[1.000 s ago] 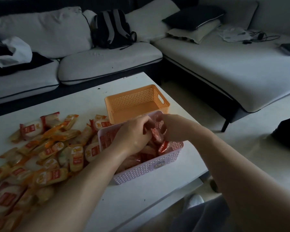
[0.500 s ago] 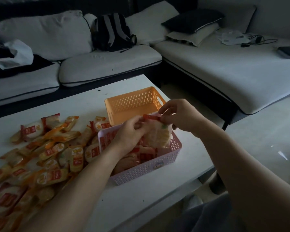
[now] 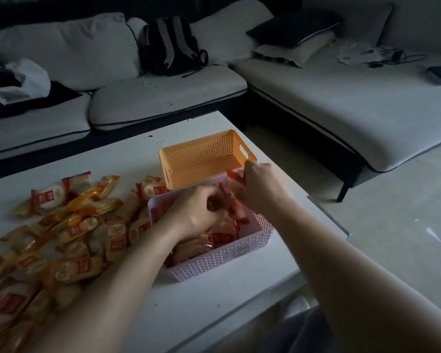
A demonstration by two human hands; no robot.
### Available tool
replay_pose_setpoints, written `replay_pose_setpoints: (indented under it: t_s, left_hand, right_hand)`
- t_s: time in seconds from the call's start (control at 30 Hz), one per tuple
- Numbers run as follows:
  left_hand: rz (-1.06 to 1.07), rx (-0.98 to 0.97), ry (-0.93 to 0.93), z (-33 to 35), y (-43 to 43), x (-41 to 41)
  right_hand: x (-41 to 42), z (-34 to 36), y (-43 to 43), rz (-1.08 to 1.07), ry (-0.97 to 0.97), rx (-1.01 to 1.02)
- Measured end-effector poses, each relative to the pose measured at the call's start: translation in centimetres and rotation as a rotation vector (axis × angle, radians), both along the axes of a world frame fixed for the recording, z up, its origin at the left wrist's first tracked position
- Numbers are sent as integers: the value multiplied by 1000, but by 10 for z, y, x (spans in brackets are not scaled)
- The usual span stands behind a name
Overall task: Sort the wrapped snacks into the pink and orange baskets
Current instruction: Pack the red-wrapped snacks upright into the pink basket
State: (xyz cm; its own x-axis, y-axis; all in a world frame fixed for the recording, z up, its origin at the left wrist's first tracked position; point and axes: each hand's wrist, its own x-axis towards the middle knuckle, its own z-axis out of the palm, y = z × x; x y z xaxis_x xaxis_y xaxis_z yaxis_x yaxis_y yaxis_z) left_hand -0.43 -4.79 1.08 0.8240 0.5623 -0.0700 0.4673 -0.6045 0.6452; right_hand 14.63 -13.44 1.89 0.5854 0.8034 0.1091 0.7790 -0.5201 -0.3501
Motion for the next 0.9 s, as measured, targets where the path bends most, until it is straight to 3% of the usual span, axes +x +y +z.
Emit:
replay_pose_setpoints:
  t_s: [0.07, 0.13, 0.23, 0.33, 0.47, 0.57, 0.63, 0.77, 0.9]
  left_hand:
    - [-45, 61, 159, -1, -5, -9]
    - [-46, 181, 222, -6, -7, -13]
    - [-40, 277, 198, -10, -11, -15]
    - [-46, 234, 101, -9, -10, -17]
    - [36, 221, 10, 4, 3, -42]
    - [30, 198, 129, 2, 5, -71]
    - [37, 183, 173, -2, -1, -84]
    - [110, 304, 157, -3, -11, -94]
    - [68, 525, 208, -8, -20, -92]
  right_hand:
    - [-11, -9, 6, -25, -197, -88]
    - [-15, -10, 6, -16, -254, -130]
    - [-14, -8, 7, 57, -187, -177]
    - [-13, 0, 3, 116, -118, -240]
    - [-13, 9, -2, 71, -220, -95]
    - [-29, 7, -2, 333, 34, -21]
    - [-45, 1, -2, 542, 165, -120]
    - [-64, -16, 1, 557, -48, -204]
    - [-69, -22, 7, 545, 7, -214]
